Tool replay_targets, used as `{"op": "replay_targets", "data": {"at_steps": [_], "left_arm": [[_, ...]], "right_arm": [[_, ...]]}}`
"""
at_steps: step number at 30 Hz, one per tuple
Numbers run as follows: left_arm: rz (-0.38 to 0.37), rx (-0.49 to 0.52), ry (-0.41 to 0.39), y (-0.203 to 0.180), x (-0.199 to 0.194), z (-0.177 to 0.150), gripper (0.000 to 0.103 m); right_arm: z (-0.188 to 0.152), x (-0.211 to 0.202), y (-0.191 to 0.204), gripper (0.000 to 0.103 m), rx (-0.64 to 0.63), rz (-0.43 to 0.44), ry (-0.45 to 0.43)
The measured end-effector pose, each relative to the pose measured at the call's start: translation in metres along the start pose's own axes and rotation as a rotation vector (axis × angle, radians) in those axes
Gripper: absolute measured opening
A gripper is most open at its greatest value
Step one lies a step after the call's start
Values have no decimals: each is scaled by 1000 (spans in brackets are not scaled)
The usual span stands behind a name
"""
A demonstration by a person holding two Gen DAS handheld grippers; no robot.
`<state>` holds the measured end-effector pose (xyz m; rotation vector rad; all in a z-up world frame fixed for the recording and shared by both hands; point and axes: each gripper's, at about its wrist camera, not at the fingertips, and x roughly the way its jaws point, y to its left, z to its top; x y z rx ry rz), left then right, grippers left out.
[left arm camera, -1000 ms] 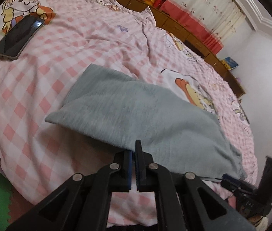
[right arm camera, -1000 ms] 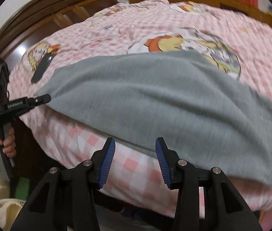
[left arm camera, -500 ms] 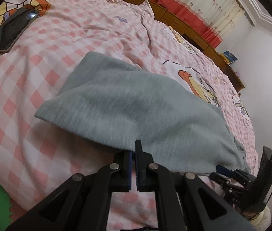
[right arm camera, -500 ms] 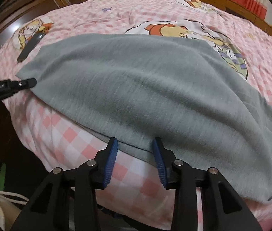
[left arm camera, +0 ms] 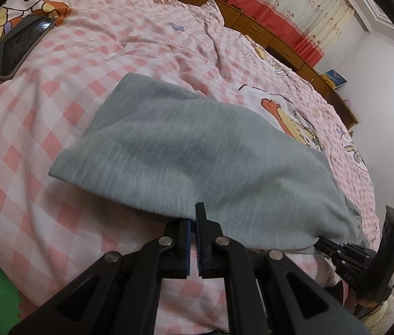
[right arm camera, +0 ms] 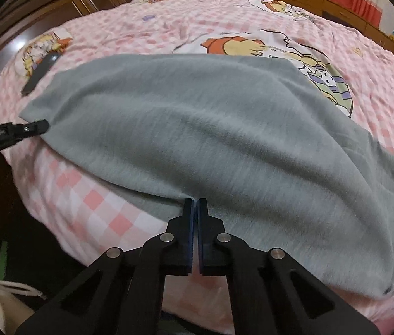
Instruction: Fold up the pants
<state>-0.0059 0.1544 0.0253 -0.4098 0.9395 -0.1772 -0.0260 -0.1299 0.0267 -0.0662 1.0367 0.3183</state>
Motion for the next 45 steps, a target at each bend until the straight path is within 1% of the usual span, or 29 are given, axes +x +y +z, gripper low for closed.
{"op": "replay_targets", "data": {"at_steps": [4,6,9,11,13,15,16,17,18,20,22,24,26,28,30,33,35,37,40,43,45], "left_arm": [[4,4,-12,0,-5,1,3],[14,-3,-17,2,-5,1,3],[23,-13,-3,3,-2,-1,3],[34,0,-7,3,-3,-3,3],[54,17,-3,1,-2,-5,5],[78,20,12,-1,-2,-5,10],[93,24,16,-2,-4,-4,10],[100,27,18,-2,-6,-4,14],[109,32,22,-3,-7,-4,19],[122,45,15,-7,-15,-4,25],[135,61,3,-11,-22,-4,31],[161,71,-14,-18,-30,-3,42],[174,83,-29,-26,-35,-2,47],[146,97,-39,-37,-36,-1,48],[124,111,-26,-48,-31,1,48],[89,141,-6,-74,-21,-1,48],[54,172,8,-96,-13,-6,48],[26,195,25,-112,-6,-11,48],[-8,218,53,-136,9,-16,48],[-15,252,71,-157,23,-19,48],[-4,274,83,-169,32,-22,48]], "right_arm": [[-9,-14,4,2,-25,29,-15],[-13,-10,3,2,-23,36,-4],[-17,-4,0,2,2,57,2],[-18,0,-2,3,8,64,9],[-19,6,-3,3,33,57,37],[-22,4,-3,6,46,42,40],[-23,0,-3,10,44,33,34],[-25,-3,-3,15,45,25,31],[-27,-7,-5,18,47,20,28],[-32,-16,-12,24,66,22,21],[-37,-29,-24,25,92,12,12],[-42,-42,-37,25,116,-6,3],[-48,-57,-54,25,148,-25,-13],[-53,-76,-76,25,184,-52,-33],[-55,-95,-96,25,219,-86,-54],[-55,-122,-129,25,259,-129,-91],[-56,-135,-156,25,310,-145,-110],[-59,-140,-179,26,367,-132,-113],[-72,-138,-209,26,464,-111,-87],[-83,-131,-228,27,532,-64,-73],[-87,-124,-235,29,562,-25,-55]]}}
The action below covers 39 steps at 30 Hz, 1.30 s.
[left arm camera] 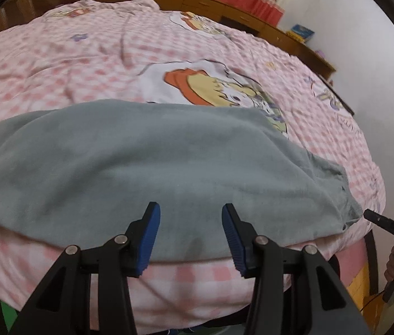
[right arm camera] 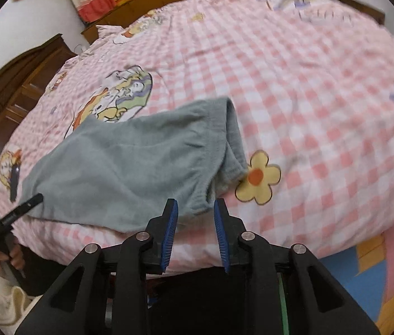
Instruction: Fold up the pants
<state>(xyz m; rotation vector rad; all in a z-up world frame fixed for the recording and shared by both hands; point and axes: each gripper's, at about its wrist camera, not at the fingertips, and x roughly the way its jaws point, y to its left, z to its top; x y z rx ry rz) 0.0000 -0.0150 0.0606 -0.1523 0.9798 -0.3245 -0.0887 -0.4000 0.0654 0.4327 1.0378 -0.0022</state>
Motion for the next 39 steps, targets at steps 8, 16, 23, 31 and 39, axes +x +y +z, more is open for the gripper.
{"op": "replay_targets", "data": {"at_steps": [8,16,23,31,39], "left_arm": [[-48,158,47,-67,15,-2,48],[-240,292,93,-154,32,-4,48],[-444,475,111,-238,57,-15,54],[-310,711,-38,-309,77,-39,57],[-330,525,-101,-294,79,-8,9]], "right_arm": [[7,27,-18,33,89,126,67],[28,32,-10,17,21,164,94],[42,10,-8,16,-25,181,55],[55,11,-8,17,-44,207,64],[76,13,-30,55,140,308,91]]}}
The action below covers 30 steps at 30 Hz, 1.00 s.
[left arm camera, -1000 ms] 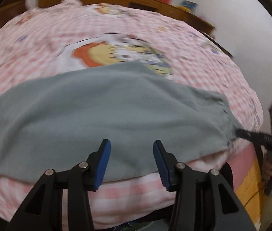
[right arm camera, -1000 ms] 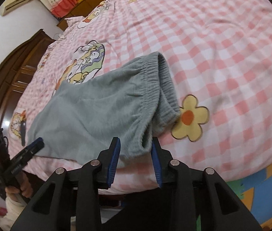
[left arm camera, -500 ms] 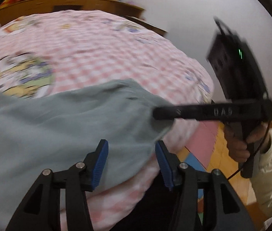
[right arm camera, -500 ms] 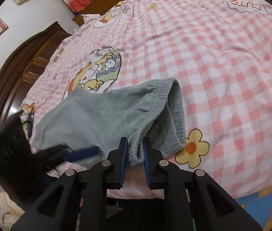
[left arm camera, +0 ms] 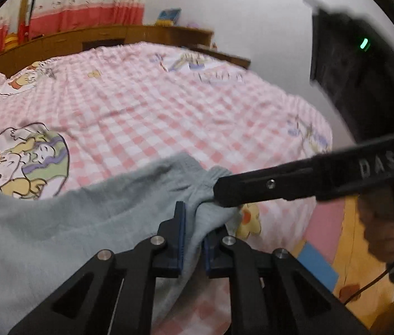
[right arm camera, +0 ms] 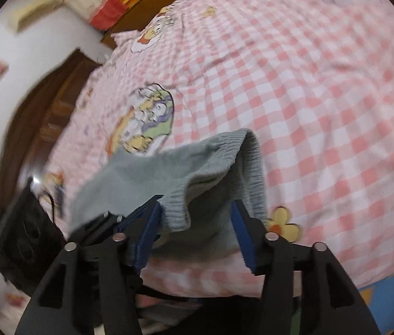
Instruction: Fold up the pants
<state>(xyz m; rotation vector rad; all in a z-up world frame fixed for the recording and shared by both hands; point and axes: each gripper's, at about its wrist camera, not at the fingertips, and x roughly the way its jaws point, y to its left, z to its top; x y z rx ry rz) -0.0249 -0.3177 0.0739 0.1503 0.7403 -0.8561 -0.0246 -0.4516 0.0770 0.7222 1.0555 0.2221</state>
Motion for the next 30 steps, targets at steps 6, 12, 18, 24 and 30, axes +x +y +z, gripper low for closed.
{"op": "replay_targets", "data": {"at_steps": [6,12,18,24,30], "left_arm": [[54,-4,-82,7,-21,20,7],[43,-94,-74,28,-25,23,7],[13,-86,-119,21,-43,28,7],[-3,-74,-95,12,-41,20,7],[-42,-47,-35,-4,-21,2,7]], "right_arm": [[22,-12,-9,59,133,114,-43],[31,-13,-24,63,190,103,-15],[33,40,-40,63,383,306,102],[55,60,-46,63,436,290,71],[58,74,-51,63,402,207,162]]}}
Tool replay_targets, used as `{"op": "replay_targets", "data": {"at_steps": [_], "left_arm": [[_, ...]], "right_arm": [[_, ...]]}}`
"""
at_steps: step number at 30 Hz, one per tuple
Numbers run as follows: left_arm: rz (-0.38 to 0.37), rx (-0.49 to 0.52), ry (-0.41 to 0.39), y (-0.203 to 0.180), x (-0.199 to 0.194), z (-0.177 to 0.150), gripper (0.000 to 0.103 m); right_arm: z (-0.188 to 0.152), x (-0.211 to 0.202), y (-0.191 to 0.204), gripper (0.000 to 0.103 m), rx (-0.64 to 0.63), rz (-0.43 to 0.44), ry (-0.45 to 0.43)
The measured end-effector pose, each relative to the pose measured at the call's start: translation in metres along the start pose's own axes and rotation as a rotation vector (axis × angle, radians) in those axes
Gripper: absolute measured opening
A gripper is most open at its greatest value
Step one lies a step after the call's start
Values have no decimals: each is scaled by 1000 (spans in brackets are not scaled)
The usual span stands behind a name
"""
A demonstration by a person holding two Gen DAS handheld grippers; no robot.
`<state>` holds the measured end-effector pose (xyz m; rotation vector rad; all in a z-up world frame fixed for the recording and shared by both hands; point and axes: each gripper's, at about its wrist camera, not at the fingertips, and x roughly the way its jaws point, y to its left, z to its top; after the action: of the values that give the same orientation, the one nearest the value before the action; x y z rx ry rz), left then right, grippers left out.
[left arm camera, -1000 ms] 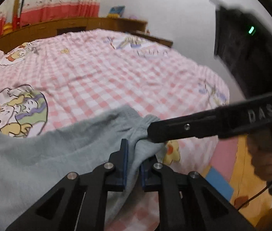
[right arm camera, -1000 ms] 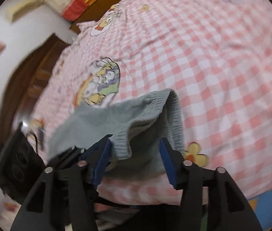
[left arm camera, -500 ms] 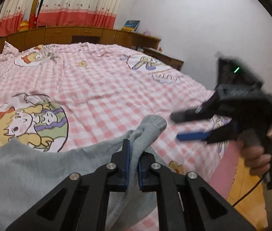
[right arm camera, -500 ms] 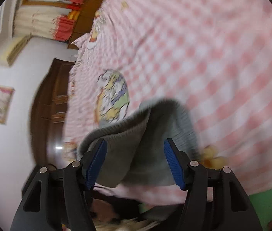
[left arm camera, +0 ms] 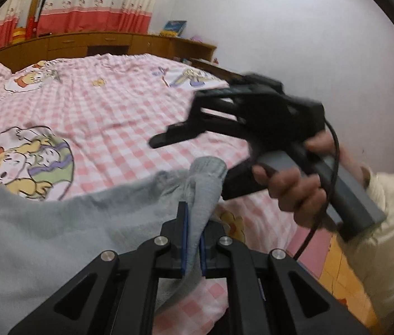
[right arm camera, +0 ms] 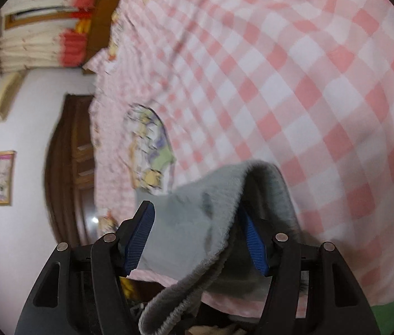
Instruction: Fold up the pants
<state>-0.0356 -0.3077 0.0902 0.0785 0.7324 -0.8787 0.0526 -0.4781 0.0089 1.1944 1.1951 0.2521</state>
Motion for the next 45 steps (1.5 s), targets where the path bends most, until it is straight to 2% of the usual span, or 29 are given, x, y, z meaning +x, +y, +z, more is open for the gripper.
{"op": "replay_targets", "data": {"at_steps": [3,4,5,6,8,9,11,14,16,18,22,23,26,30,33,36,38,40,43,45], "left_arm": [[-8,8,8,-4,3,-7,7],[-8,9,8,-5,4,-9,7],[-10,8,8,-5,4,-10,7],[-16,2,10,-5,4,-10,7],[-27,-4,17,-4,4,-11,7],[-36,-7,22,-4,5,-12,7],[-43,-13,32,-3,7,-12,10],[-94,-22,61,-3,11,-15,30],[-153,-29,107,-4,15,-19,30],[-173,-29,137,-5,18,-22,30],[-153,-24,128,1,11,-25,30],[-147,-32,124,4,9,-24,30],[-117,-92,116,22,2,-25,30],[-45,-158,112,48,-2,-33,30],[-34,-200,148,58,3,-39,30],[-41,-207,214,55,18,-48,30],[-22,-186,221,51,21,-50,31],[-19,-171,219,49,21,-50,35],[-8,-154,225,47,17,-51,35],[13,-138,233,46,13,-50,36]], "right_arm": [[0,8,-4,62,-19,-16,26],[0,6,-6,53,-34,-15,24],[1,6,-3,24,-70,-24,14],[3,5,2,13,-114,-61,1],[4,1,9,8,-172,-81,-32],[6,-1,15,8,-207,-77,-49],[8,-4,28,8,-297,-123,-83],[15,4,29,8,-352,-180,-68],[19,12,21,8,-374,-229,-47],[24,21,9,8,-368,-241,-34],[29,17,0,11,-331,-198,-4],[28,13,1,16,-325,-205,1],[20,-11,12,21,-379,-259,-48],[-1,-38,21,21,-433,-323,-102],[-27,-40,30,21,-498,-334,-97],[-57,-30,40,21,-621,-471,-158],[-79,-21,48,21,-751,-566,-219],[-92,-16,50,21,-802,-582,-229],[-101,-11,44,21,-827,-622,-235],[-98,-8,30,21,-799,-647,-219]]}}
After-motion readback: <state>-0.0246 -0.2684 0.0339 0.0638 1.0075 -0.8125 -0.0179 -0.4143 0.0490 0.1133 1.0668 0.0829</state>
